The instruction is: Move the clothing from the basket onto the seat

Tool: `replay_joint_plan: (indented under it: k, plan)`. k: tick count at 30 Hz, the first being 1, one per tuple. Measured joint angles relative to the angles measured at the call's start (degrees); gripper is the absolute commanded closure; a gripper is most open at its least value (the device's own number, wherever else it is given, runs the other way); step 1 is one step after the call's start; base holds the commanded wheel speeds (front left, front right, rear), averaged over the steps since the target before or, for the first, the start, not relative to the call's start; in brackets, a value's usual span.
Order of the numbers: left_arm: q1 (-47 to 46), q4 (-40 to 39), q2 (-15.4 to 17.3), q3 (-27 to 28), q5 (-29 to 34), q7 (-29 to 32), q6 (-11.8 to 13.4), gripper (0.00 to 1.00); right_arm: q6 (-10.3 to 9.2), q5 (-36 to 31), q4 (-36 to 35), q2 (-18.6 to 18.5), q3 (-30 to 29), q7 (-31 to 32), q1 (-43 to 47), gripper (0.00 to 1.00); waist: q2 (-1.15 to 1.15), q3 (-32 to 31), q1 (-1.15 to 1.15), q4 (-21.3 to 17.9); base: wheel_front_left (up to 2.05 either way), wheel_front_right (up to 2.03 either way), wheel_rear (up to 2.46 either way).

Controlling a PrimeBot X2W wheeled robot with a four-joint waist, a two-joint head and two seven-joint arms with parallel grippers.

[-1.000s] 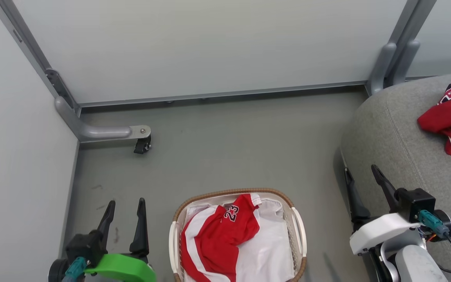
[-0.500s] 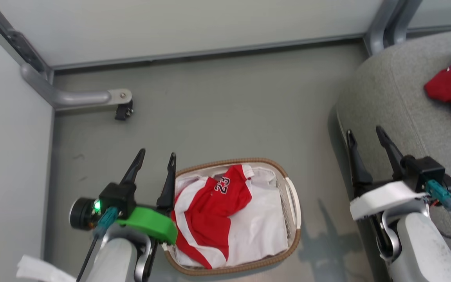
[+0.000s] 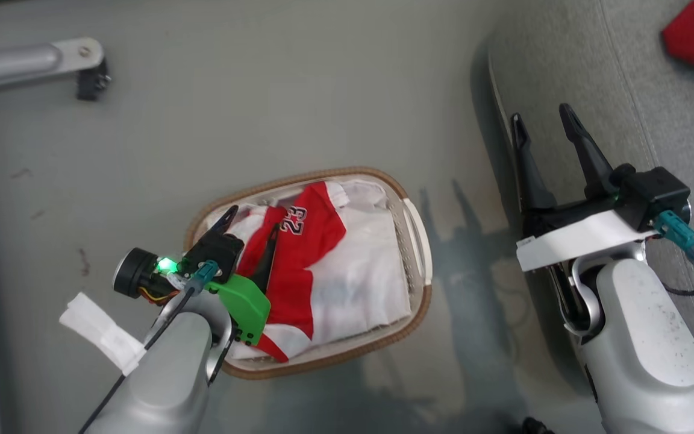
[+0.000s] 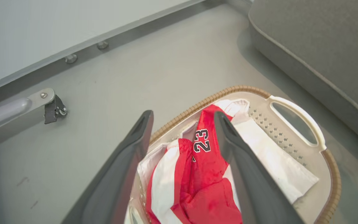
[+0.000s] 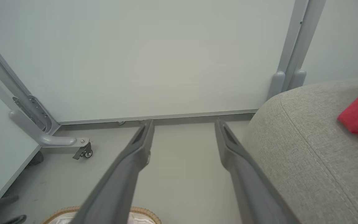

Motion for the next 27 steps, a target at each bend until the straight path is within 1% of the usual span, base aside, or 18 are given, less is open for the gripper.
replay_joint_plan:
  k: [4,10,17,22,26,27]
  plan:
    - [-3.6,6.6,1.1,-2.8,0.0,0.0,-0.1,0.0,0.0,1.3,-0.8,0.0,1.3,0.0,-1.5,0.0,0.0,4.5,0.0,-2.3,0.0,0.0,0.0]
    - [-8.5,11.8,1.9,-6.2,-0.1,0.0,-0.1,0.0,0.0,2.1,-1.8,0.0,2.8,0.0,-2.8,0.0,0.0,10.5,0.0,-5.7,0.0,0.0,0.0]
    - [-14.0,14.9,3.2,-6.7,-0.3,0.0,-0.1,0.0,0.01,3.3,-2.7,0.0,4.2,0.0,-4.0,0.0,0.0,16.6,0.01,-9.0,0.0,0.0,0.0]
    - [-16.7,17.4,3.7,-6.3,-0.3,0.0,1.4,0.0,0.0,3.9,-3.2,0.0,4.9,0.0,-4.8,0.0,0.0,20.0,0.01,-10.7,0.0,0.0,0.0]
    - [-17.5,19.1,3.6,-6.7,-0.6,0.0,1.3,0.0,0.01,4.2,-3.2,0.0,5.2,0.0,-5.1,0.0,0.0,21.9,0.01,-11.8,0.0,0.0,0.0]
    - [-17.5,19.6,3.4,-7.1,-0.6,0.0,1.3,0.27,0.0,4.2,-3.2,0.0,5.2,0.0,-5.1,0.0,0.0,22.2,0.01,-12.0,0.0,0.0,0.0]
